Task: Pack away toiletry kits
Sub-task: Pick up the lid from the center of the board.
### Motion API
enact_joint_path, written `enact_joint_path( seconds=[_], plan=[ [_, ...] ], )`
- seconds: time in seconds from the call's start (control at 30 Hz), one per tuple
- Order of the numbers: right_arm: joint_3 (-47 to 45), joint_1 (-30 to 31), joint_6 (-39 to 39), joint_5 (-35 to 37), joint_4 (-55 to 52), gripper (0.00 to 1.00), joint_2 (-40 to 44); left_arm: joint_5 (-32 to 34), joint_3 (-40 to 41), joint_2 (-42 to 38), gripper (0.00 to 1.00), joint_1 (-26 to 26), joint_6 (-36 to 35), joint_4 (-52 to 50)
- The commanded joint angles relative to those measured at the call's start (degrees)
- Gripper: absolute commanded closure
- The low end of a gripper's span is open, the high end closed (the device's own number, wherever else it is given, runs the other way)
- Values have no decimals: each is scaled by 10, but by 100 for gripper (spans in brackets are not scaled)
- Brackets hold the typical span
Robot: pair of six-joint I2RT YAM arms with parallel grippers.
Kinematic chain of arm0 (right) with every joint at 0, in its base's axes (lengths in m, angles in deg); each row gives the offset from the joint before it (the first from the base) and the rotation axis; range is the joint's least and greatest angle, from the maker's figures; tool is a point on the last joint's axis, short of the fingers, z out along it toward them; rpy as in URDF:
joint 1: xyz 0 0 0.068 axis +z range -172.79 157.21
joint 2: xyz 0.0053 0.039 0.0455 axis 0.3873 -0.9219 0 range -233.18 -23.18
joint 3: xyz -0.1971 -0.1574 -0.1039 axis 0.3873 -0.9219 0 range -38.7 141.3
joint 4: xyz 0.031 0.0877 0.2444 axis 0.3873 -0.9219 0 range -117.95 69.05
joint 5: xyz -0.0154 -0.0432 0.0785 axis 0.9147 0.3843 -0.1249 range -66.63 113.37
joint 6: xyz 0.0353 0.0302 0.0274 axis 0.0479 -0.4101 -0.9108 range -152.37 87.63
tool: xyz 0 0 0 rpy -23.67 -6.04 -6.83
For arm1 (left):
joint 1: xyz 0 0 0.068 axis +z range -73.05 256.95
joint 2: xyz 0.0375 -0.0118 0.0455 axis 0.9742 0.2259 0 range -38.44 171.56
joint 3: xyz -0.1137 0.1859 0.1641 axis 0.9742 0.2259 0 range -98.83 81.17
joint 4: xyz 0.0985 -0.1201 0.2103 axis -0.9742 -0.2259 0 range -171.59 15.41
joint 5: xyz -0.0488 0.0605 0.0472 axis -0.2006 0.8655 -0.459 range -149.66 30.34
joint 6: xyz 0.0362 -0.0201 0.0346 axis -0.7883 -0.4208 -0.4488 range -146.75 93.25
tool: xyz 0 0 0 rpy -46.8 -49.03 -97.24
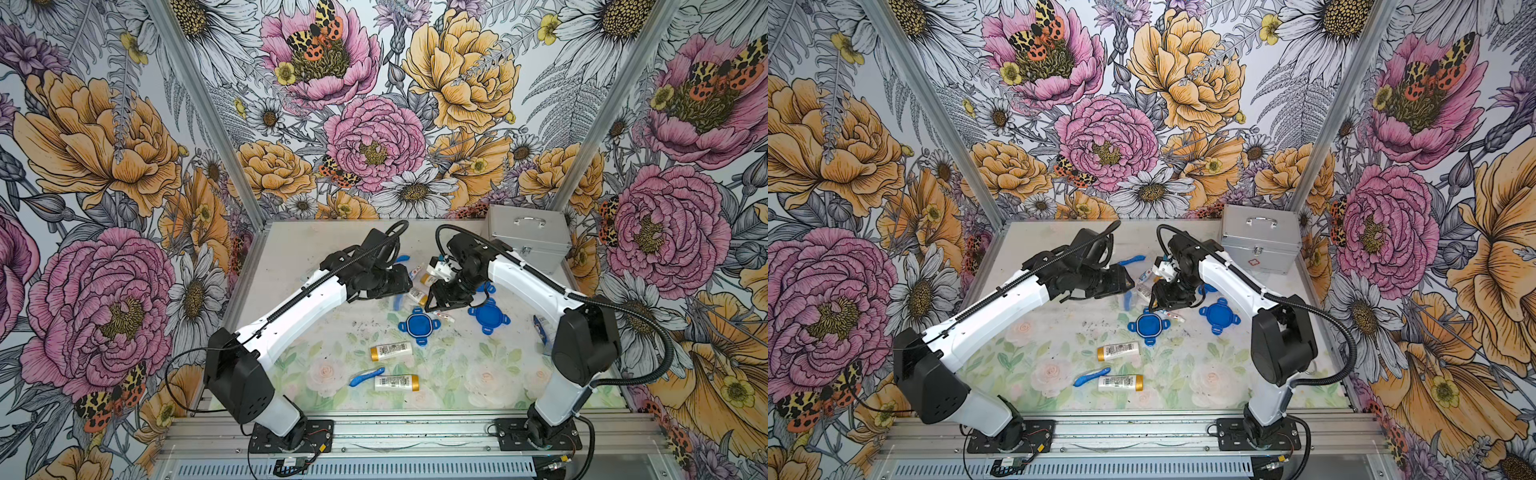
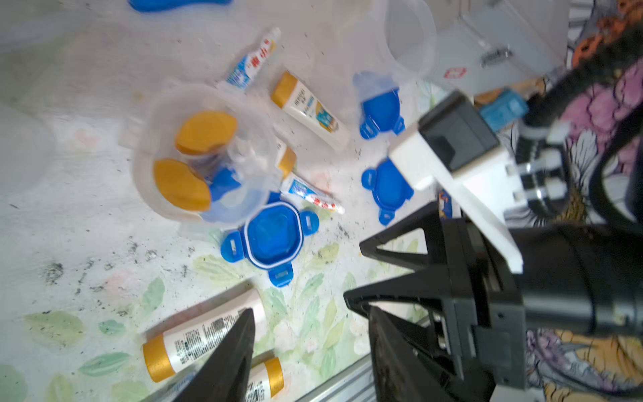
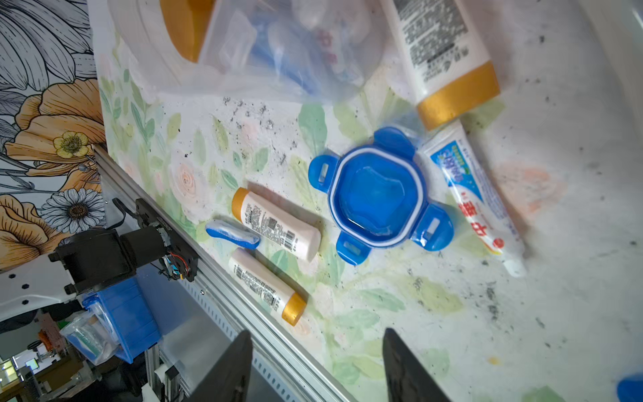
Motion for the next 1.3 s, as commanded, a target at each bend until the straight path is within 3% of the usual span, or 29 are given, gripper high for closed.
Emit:
enact_joint_path(
  seconds=[0.0, 0.2, 0.47, 0.8, 1.07, 1.27],
  plan=[
    [-61, -5, 0, 21, 53, 41, 10, 4, 53, -18, 46, -25, -8, -44],
    [-164, -38, -63, -20, 157, 43, 16, 46, -15, 70, 48, -90, -65, -44],
    [-263, -96, -97, -5, 165, 40, 116, 186, -105, 240, 55, -204, -228, -45],
    [-393, -206, -150, 5, 169, 33, 265, 309, -99, 306, 58, -251, -336, -44],
    [-400, -268, -154, 4, 174, 32, 275, 374, -73, 325, 60, -261, -382, -43],
    [-380, -293, -151, 3, 186, 32, 258, 374, -51, 325, 62, -269, -394, -43]
  ],
)
